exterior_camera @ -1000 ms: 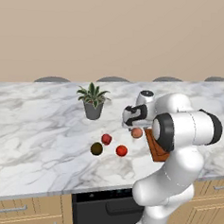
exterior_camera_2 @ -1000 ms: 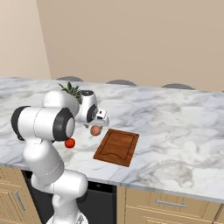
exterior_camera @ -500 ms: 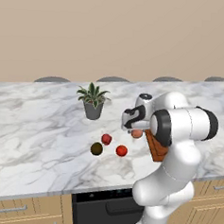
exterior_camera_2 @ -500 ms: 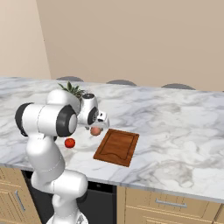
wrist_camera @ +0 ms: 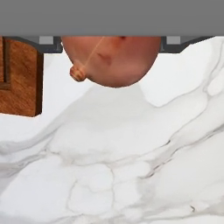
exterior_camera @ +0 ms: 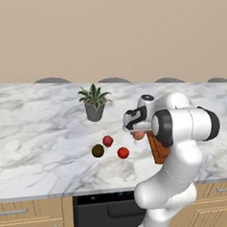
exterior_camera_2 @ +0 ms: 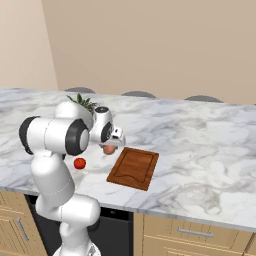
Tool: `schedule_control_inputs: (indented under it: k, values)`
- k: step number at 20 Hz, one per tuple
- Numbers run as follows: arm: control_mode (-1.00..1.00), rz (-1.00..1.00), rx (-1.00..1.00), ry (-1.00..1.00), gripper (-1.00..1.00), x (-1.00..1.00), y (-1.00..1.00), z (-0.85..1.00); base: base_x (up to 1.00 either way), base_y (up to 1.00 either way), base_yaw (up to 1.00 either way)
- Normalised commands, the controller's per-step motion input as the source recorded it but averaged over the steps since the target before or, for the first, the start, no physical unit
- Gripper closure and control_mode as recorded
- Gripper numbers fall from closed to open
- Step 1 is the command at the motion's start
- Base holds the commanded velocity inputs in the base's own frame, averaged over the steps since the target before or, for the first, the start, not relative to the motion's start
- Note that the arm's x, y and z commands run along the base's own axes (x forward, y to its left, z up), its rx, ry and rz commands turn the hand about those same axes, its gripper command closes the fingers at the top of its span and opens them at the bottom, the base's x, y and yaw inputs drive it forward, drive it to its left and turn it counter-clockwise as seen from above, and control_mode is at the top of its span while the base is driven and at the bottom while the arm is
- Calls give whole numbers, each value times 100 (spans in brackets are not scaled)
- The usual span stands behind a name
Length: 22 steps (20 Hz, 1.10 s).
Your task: Place the avocado, onion, tomato, and bell pepper on the cutting board.
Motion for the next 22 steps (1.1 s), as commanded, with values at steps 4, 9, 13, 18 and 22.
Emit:
schedule_control_inputs:
  k: [4,9,13,18,22]
  values:
    - [-100,-11,8,-1,100,-3,-1,61,0,0,0]
    - [-100,-11,9,-4,100,-12,-21,69,0,0,0]
    - [-100,-14,3,-5,100,-24,-59,31,0,0,0]
    - [-100,-13,0,-2,100,-22,-85,1,0,0,0]
    - [-100,-13,0,0,100,-11,-98,-7,0,0,0]
